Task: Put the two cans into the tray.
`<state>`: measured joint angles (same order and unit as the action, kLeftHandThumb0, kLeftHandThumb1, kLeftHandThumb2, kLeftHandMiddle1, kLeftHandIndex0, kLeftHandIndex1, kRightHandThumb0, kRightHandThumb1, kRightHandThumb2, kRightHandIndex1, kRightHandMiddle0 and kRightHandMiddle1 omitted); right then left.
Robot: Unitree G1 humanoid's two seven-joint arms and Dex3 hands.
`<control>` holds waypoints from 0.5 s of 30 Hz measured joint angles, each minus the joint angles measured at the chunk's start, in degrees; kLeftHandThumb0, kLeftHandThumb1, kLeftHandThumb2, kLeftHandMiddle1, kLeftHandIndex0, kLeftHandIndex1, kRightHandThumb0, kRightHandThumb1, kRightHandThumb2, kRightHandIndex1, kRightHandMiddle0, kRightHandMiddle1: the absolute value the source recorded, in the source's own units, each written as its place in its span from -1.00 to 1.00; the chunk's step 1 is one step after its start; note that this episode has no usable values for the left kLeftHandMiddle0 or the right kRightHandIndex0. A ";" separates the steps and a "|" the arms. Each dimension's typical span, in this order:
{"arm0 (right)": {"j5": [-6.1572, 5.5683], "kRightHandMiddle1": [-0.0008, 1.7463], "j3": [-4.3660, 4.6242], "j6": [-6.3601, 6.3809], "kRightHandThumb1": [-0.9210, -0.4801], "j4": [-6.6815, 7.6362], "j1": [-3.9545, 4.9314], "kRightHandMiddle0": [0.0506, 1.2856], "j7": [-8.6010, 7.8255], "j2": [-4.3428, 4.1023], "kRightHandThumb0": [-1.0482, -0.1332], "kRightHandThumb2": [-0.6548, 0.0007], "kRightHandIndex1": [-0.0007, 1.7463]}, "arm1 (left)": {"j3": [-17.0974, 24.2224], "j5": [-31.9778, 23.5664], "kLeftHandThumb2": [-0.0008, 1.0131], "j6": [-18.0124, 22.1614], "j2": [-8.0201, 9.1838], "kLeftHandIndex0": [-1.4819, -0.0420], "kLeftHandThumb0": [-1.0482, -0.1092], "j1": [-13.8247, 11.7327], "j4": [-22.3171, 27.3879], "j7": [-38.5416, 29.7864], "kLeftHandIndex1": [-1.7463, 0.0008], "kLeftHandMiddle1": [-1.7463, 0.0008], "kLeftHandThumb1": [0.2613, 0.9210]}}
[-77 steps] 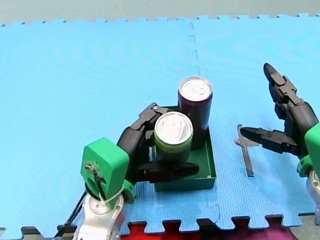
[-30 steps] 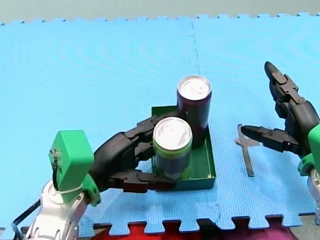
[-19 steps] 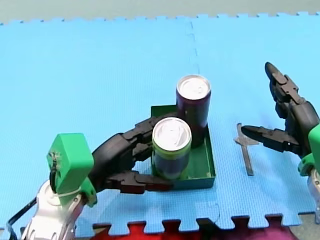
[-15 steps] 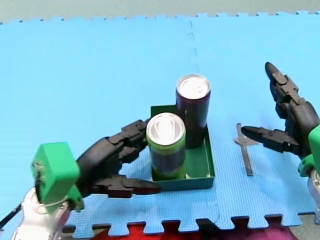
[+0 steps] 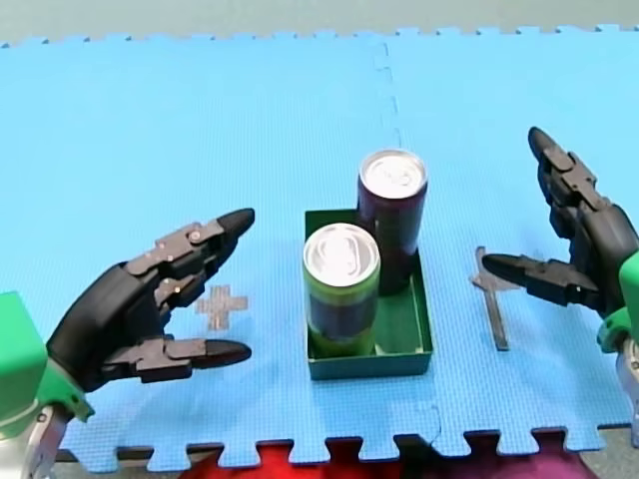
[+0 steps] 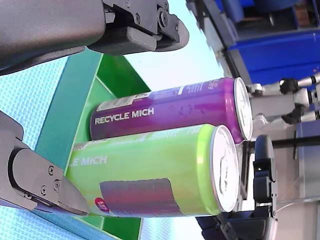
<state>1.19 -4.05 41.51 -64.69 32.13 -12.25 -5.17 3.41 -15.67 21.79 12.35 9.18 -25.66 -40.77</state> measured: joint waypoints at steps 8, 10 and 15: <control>0.09 -1.00 0.03 -0.07 -0.27 0.00 -0.03 -0.85 0.05 -0.02 0.01 1.00 -1.00 | 0.03 0.22 -0.97 -0.47 -0.44 0.55 -1.00 -1.21 1.77 1.79 0.97 0.93 0.60; 0.16 -1.00 0.08 -0.07 -0.28 0.00 -0.04 -0.85 0.16 -0.09 0.00 0.99 -1.00 | 0.61 0.04 -0.97 -0.21 -0.42 0.55 -1.00 -1.59 1.75 2.14 0.98 0.93 0.62; 0.31 -1.00 0.14 -0.07 -0.28 -0.02 -0.02 -0.85 0.37 -0.18 -0.01 1.00 -1.00 | 3.08 -1.39 -0.97 2.21 -0.78 0.54 -1.00 -1.99 -0.19 3.23 0.98 0.94 0.66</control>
<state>1.50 -3.91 41.44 -64.71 32.11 -11.87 -5.36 6.49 -17.06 24.00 11.57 7.20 -25.85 -37.54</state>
